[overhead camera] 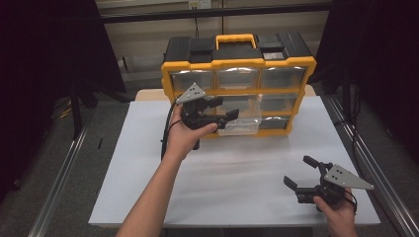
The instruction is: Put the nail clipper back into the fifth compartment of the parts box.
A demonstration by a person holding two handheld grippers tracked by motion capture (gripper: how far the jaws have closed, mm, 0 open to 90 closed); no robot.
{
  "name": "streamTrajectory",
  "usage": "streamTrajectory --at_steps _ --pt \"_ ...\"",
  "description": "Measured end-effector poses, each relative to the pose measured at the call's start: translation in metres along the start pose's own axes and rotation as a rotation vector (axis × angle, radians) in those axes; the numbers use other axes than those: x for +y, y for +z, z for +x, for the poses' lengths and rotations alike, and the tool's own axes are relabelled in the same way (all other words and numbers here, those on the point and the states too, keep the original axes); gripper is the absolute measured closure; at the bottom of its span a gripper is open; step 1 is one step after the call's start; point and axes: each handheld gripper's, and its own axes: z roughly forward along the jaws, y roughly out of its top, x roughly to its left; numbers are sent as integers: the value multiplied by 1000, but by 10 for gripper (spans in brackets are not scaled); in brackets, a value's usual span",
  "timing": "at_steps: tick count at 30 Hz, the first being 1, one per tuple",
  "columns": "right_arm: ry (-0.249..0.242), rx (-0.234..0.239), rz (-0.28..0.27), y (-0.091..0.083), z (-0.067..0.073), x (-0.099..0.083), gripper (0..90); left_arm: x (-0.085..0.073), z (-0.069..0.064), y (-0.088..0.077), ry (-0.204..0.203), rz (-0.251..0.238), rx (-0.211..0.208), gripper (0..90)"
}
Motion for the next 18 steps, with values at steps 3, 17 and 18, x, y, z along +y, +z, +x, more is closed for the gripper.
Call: streamTrajectory --at_steps 3,17,18 --pt "4 -5 3 0 0 0 18 -1 0 -5 0 -8 -1 200" --pt "1 -7 2 0 0 0 18 -21 6 -29 -12 -40 -4 160" --pt "5 -10 1 0 0 0 18 -22 6 -31 -12 -44 -3 159"
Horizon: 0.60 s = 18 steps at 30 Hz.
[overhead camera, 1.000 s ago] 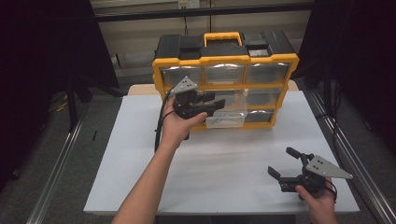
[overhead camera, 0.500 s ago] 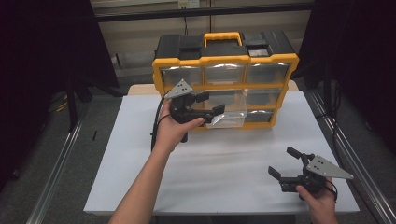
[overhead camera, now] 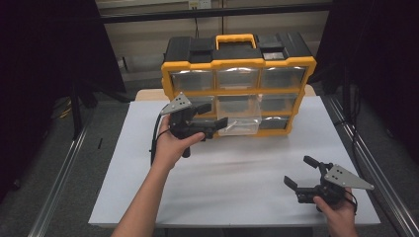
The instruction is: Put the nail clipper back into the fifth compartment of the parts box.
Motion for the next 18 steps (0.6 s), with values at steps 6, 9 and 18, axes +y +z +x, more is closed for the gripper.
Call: streamTrajectory --at_steps 6,9,18 --pt "-2 3 3 0 0 0 18 -11 5 -15 1 -10 20 147" --pt "2 2 5 0 1 0 18 -18 7 -23 -4 -15 30 144" --pt "1 4 7 0 1 0 18 -41 16 -46 -29 -31 64 140"
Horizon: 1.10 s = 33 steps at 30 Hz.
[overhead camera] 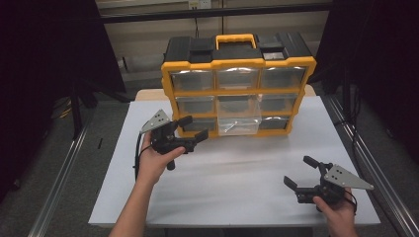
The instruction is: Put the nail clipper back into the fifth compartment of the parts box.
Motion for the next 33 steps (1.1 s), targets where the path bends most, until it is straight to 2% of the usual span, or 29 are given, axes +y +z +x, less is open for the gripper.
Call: streamTrajectory --at_steps 4,5,6,8,9,11,12,14,15,16,18,20,21,23,24,27,28,29,30,31,32,33 --pt "-1 1 -1 0 0 0 18 -9 3 -8 -5 6 14 139" --pt "-1 -1 1 0 0 0 17 -11 3 -9 -18 -4 14 137" --pt "-3 0 -1 0 0 0 17 -14 5 -12 -8 1 16 138" --pt "-2 3 -1 0 0 0 17 -18 6 -15 -21 -11 23 138" --pt "-4 4 -3 0 0 0 17 -20 8 -18 -11 3 24 138" --pt "-6 1 -6 0 0 0 18 -25 9 -22 -16 -5 33 138" --pt "-4 0 -6 0 0 0 17 -27 9 -24 -34 -12 40 138" --pt "0 3 -2 0 0 0 18 -31 12 -30 -14 0 40 138" --pt "-3 3 -2 0 0 0 17 -33 13 -32 -24 -2 44 138" --pt "-4 4 -1 1 0 0 18 -35 14 -35 -10 7 49 137" --pt "-5 3 -3 1 0 0 17 -40 16 -39 -27 -3 47 137" --pt "-2 2 -4 1 1 0 17 -43 17 -43 -16 12 57 136" --pt "-5 4 -3 1 1 0 18 -46 18 -46 -22 2 55 136" --pt "-7 5 -3 1 1 0 17 -49 20 -51 3 25 53 136" --pt "-4 3 -5 1 1 0 17 -52 20 -52 -21 11 66 136" --pt "-7 4 -4 1 1 0 17 -56 24 -59 10 42 64 135" --pt "-8 1 -6 1 1 0 17 -58 25 -60 0 34 73 135" --pt "-7 2 -7 1 1 0 17 -59 23 -60 -34 11 80 135" --pt "-6 8 -5 1 1 0 17 -60 26 -63 -4 33 78 134" --pt "-7 6 -5 1 1 0 17 -61 25 -64 -16 18 80 134" --pt "-7 4 -6 1 0 0 17 -62 27 -68 2 30 83 134" --pt "-7 5 -5 1 0 0 17 -63 28 -69 -1 21 86 133"
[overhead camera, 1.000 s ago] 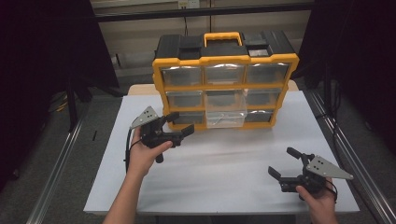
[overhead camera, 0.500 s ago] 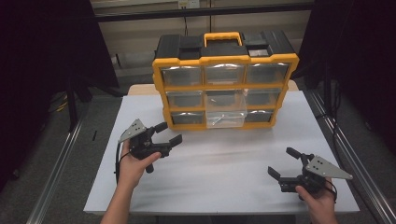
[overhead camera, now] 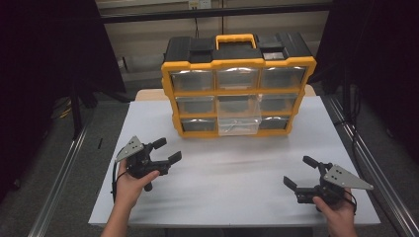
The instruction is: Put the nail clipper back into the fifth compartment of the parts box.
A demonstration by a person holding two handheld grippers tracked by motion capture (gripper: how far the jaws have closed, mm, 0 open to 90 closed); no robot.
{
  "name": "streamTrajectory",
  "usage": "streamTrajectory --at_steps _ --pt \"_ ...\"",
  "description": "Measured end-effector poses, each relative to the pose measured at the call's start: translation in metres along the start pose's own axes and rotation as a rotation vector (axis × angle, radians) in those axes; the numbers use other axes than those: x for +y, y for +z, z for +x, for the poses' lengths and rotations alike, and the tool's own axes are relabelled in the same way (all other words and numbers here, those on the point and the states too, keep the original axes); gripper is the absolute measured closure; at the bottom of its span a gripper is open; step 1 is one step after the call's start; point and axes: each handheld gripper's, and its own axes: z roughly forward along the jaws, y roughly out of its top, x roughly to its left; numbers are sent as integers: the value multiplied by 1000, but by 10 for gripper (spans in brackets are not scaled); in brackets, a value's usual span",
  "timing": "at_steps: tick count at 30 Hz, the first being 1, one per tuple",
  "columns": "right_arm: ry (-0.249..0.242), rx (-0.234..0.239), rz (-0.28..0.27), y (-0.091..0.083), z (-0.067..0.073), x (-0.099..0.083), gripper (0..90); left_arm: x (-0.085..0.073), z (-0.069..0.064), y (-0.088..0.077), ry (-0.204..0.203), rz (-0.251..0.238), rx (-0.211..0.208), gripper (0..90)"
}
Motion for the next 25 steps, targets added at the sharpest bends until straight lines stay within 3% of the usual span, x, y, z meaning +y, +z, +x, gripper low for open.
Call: streamTrajectory --at_steps 2,3,9,10,12,13,15,16,25 --pt "-1 1 -2 0 0 0 17 -2 3 -4 13 6 3 132" --pt "4 0 -3 0 0 0 17 -4 2 -6 -8 -6 9 132" --pt "-1 1 -2 -1 0 0 17 -11 8 -19 -13 -2 31 132" --pt "1 -2 -2 -1 0 0 17 -12 9 -22 5 15 31 131" --pt "5 3 3 -1 0 0 17 -16 8 -24 -39 -26 52 130" --pt "2 4 2 -1 0 0 17 -18 8 -25 -18 -27 85 129" --pt "-1 4 -1 0 0 0 17 -22 8 -27 -37 -34 90 128" --pt "0 4 -2 0 0 0 17 -24 9 -30 -22 -15 91 128" --pt "-1 1 26 2 -2 -1 6 -31 12 -33 -28 -8 111 115"
